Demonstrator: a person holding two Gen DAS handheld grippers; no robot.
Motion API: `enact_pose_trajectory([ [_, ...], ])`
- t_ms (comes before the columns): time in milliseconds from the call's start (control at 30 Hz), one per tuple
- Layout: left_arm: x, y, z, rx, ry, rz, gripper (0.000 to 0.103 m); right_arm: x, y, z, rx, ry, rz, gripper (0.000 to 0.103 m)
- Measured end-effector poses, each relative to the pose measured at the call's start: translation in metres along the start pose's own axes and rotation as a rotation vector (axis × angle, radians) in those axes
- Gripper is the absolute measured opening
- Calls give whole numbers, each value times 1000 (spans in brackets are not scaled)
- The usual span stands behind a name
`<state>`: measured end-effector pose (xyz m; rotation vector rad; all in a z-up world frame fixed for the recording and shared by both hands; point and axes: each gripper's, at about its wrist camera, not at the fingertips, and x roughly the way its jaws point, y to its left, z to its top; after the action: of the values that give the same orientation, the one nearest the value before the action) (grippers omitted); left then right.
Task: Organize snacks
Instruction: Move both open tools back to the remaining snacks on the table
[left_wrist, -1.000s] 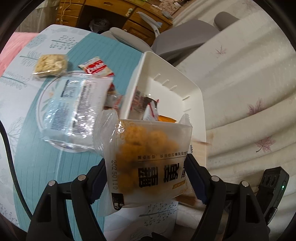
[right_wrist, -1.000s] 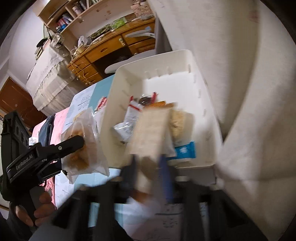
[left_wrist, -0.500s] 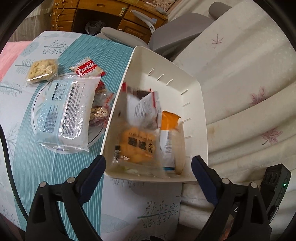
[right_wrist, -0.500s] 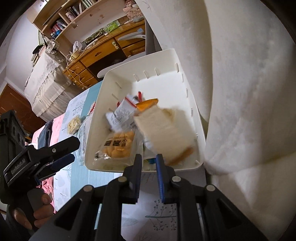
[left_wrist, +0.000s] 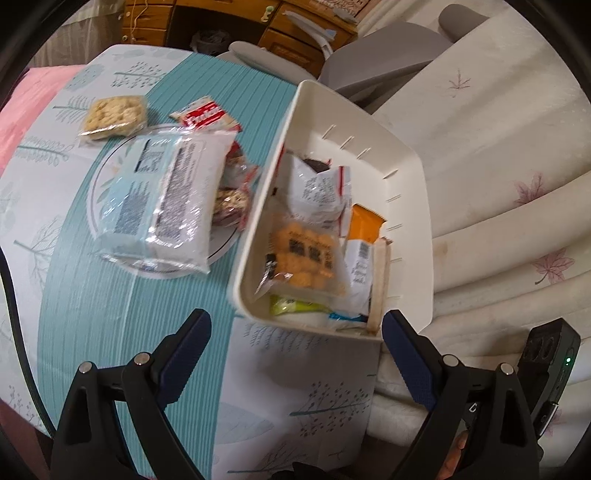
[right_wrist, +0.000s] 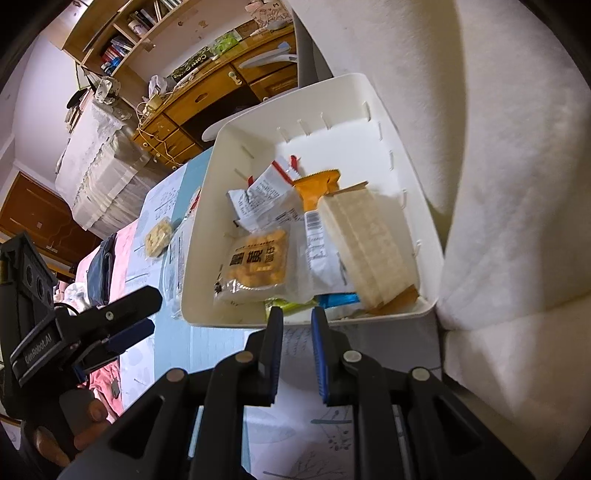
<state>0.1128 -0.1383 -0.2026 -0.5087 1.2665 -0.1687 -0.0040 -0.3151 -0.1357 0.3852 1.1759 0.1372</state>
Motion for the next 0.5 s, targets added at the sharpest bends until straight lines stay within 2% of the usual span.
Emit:
enact_pose_trajectory([
  [500, -23, 50, -2, 41, 51, 67, 93, 22, 48, -14, -12, 16, 18, 16],
])
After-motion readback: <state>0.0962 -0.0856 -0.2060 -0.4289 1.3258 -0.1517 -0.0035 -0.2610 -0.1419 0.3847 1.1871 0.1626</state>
